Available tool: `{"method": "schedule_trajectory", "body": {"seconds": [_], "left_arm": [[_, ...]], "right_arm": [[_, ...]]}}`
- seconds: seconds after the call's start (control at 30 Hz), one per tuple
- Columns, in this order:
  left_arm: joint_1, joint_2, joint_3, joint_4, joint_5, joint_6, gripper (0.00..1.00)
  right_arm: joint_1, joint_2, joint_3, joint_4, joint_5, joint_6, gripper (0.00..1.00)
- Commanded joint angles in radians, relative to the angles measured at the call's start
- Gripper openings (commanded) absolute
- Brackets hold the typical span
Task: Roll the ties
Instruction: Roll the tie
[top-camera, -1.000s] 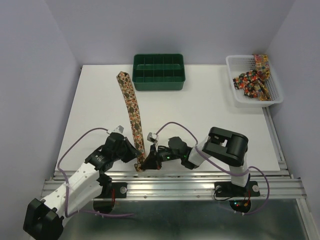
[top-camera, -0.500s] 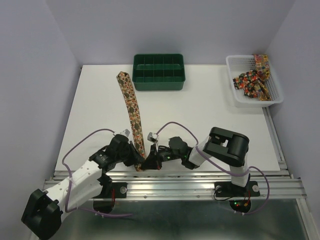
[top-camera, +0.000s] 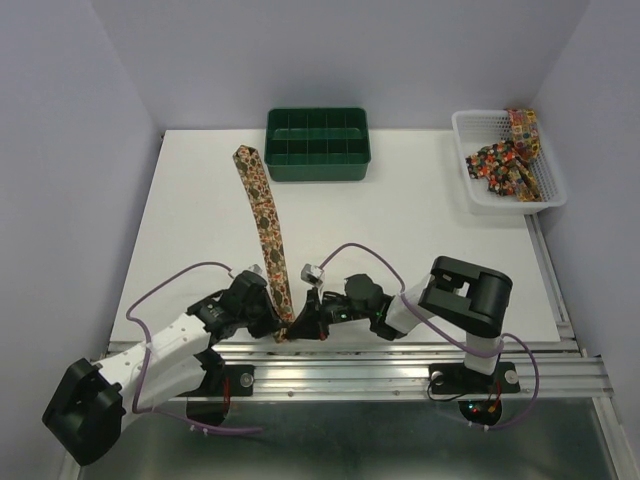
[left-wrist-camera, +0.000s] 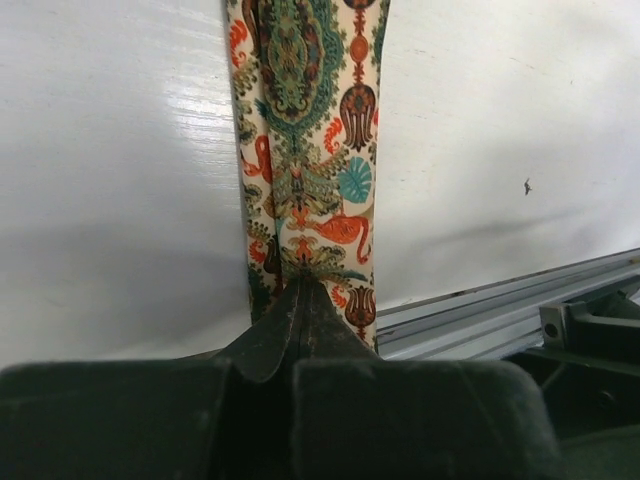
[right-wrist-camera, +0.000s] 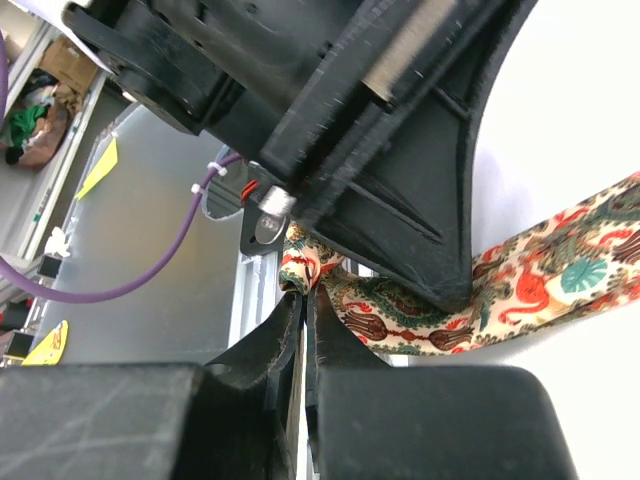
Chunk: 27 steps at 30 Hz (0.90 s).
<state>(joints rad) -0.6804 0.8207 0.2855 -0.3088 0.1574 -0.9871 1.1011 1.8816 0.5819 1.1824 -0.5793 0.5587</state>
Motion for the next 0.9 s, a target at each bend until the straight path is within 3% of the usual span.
{"method": "schedule_trajectory", "body": {"seconds": [0.0, 0.6, 0.87], "left_arm": [[-0.018, 0.029, 0.043, -0.032, -0.036, -0.025, 0.00], [-0.027, -0.088, 0.095, -0.107, -0.147, -0.099, 0.00], [-0.028, -0.048, 0.271, -0.268, -0.366, -0.110, 0.02]], "right_arm": [[0.006, -0.055, -0.024, 0.045, 0.062, -0.006, 0.01], [0.005, 0.007, 0.030, -0.076, 0.280, -0.028, 0.01], [0.003, 0.062, 0.030, -0.024, 0.292, 0.004, 0.01]]}}
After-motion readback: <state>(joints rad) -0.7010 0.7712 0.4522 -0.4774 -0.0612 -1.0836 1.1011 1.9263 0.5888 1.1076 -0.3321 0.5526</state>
